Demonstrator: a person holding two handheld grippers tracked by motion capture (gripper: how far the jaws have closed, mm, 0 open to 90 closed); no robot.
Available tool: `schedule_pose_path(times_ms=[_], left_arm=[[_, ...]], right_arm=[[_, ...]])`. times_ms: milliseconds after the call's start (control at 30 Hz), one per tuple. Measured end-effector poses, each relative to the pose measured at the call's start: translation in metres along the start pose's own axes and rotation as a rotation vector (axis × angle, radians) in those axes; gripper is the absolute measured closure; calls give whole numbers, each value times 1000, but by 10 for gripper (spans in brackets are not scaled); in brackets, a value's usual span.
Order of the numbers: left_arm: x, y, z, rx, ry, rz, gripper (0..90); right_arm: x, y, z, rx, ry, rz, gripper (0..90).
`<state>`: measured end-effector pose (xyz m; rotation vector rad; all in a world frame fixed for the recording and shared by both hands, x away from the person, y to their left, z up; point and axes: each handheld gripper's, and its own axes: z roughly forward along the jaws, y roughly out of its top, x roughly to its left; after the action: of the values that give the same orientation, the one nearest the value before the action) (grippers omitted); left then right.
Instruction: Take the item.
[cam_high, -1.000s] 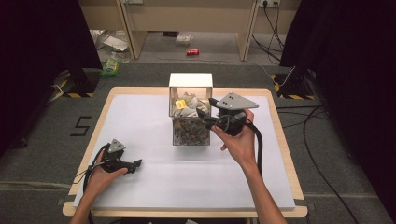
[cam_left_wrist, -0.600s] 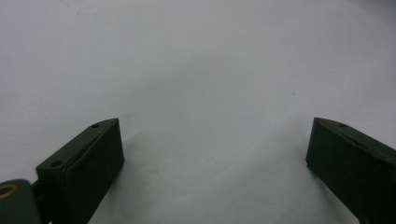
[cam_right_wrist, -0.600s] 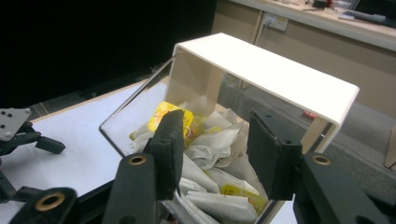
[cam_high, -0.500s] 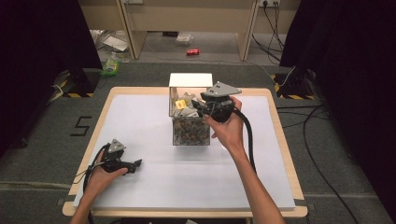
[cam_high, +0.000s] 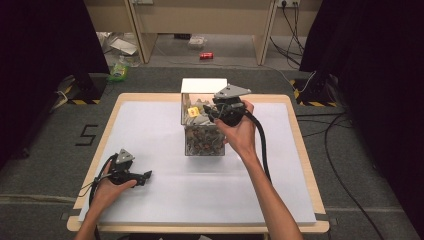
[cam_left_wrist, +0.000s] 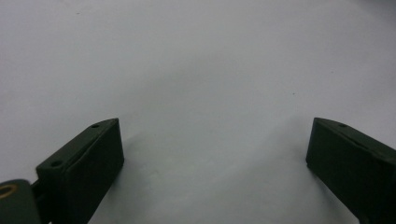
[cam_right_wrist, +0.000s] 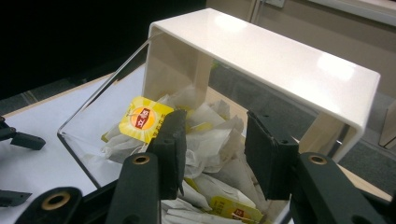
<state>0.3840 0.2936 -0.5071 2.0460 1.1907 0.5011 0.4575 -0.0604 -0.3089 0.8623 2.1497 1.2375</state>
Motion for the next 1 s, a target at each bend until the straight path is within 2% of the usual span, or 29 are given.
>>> schedule_pose_path(times_ms=[300, 533, 700, 1000], left_arm=[[0, 0, 0, 0, 0, 0, 32], [0, 0, 0, 0, 0, 0, 32], [0, 0, 0, 0, 0, 0, 32], [0, 0, 0, 0, 0, 0, 32]], right_arm=[[1, -2, 9, 33, 5, 11, 671], [4, -4, 13, 53, 35, 0, 794], [5, -3, 13, 35, 42, -30, 885], [4, 0, 3, -12, 49, -48, 898]])
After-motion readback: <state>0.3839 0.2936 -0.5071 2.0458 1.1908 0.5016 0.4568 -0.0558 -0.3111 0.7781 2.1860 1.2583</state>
